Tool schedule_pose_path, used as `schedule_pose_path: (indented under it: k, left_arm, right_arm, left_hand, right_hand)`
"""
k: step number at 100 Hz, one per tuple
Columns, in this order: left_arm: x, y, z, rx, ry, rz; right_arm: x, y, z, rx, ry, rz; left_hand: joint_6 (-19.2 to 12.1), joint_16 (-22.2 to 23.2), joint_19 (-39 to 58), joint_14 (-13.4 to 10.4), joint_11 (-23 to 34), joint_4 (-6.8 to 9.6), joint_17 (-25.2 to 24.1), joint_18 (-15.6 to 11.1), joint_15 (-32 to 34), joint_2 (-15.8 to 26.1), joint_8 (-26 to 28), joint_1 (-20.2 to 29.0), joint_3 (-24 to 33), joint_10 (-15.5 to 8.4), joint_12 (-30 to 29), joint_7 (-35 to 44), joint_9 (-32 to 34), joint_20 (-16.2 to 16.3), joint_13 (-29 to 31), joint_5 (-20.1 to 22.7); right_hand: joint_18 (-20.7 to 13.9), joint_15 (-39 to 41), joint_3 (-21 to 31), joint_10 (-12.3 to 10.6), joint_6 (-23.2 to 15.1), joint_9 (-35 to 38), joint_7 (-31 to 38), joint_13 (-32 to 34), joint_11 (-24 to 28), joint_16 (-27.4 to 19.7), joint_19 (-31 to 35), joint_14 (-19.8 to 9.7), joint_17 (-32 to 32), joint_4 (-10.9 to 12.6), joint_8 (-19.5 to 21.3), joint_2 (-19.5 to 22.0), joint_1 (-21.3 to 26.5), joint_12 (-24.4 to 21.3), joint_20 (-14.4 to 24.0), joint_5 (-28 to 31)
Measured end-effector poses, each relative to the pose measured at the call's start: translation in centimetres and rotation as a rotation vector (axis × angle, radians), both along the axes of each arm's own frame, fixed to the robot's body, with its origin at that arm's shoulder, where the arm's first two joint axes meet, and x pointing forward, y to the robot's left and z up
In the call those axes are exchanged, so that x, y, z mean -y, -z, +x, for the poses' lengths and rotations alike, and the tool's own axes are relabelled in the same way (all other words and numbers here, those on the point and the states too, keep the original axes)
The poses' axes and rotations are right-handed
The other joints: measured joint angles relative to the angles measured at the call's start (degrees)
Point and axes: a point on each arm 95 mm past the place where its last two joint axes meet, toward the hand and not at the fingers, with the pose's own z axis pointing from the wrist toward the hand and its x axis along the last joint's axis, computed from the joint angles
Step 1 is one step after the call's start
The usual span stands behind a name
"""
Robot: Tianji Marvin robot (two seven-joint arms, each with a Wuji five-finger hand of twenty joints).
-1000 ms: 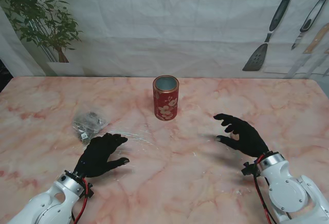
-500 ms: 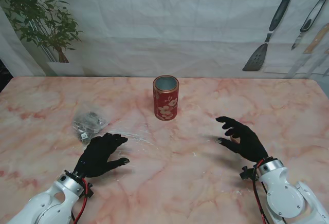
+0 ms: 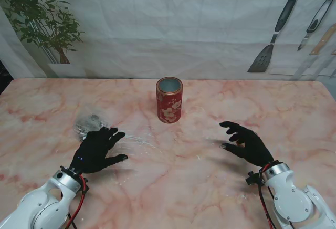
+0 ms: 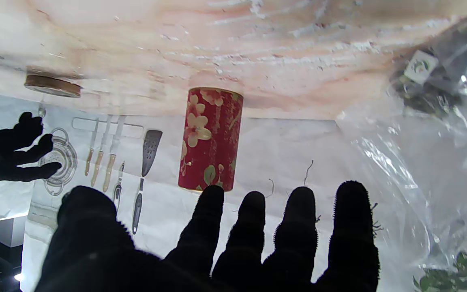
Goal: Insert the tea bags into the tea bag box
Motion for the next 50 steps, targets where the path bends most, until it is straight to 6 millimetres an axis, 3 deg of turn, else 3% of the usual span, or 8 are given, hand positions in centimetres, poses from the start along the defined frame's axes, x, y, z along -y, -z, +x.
schedule_pose_path:
  k: [8,20,32,50]
  left_arm:
    - [-0.2,-0.6,0.4,0.024,-0.009,0.015]
    - [-0.3,-1.8,0.9,0.054,-0.025,0.038]
    - [-0.5,-2.6,1.5,0.067,-0.032,0.043]
    - [-1.2,-3.6,2.5,0.058,-0.054,0.038]
  right_arm:
    - [0.0,0.0,0.0,-0.005,-0.004,0.0]
    - [-0.1,0.1,0.0,-0.006,-0.005,-0.001]
    - [-0.2,0.2,0.1,-0.008,-0.006,0.001]
    - [-0.2,0.3,0.0,-0.016,-0.008,0.005]
  left_hand:
    - [-0.01,1.41,3.49,0.03,-0.22,0.0,0.88,0.23,0.9,-0.02,0.0,0.01,0.0,0.0,0.0,0.0,-0.77,3.16,0.05,-0.01]
    - [-0.05,5.0,8.59,1.87,-0.09,0.0,3.12,-0.09,3.03,-0.04,0.0,0.01,0.0,0.0,0.0,0.0,-2.27,8.78,0.8,-0.05]
    - [-0.1,8.32,12.56,2.18,-0.08,0.0,4.66,-2.43,5.47,-0.04,0.0,0.01,0.0,0.38,0.0,0.0,-2.87,13.29,0.81,-0.09]
    - [-0.26,13.26,19.02,2.76,-0.09,0.0,6.6,-3.91,8.28,-0.04,0.0,0.01,0.0,0.42,0.0,0.0,-2.87,19.58,0.84,-0.12]
  right_hand:
    - [0.0,0.0,-0.78,0.01,0.0,-0.01,-0.01,0.0,0.0,0.0,-0.03,0.01,0.0,0.0,0.0,0.0,0.0,0.0,0.02,0.0]
    - [0.0,0.0,-1.36,0.01,0.0,-0.01,-0.01,0.0,0.0,0.0,-0.03,0.01,0.0,0.0,0.0,0.01,0.0,-0.01,0.16,0.0]
    - [0.0,0.0,-1.37,0.01,0.0,-0.01,-0.1,0.0,0.0,0.0,-0.04,0.01,0.0,0.0,0.0,0.02,0.0,-0.01,0.62,0.0]
    - [0.01,0.0,-1.36,0.01,0.0,-0.01,-0.34,0.0,0.0,0.01,-0.04,0.01,0.0,0.0,0.0,0.02,0.0,-0.01,0.7,-0.02]
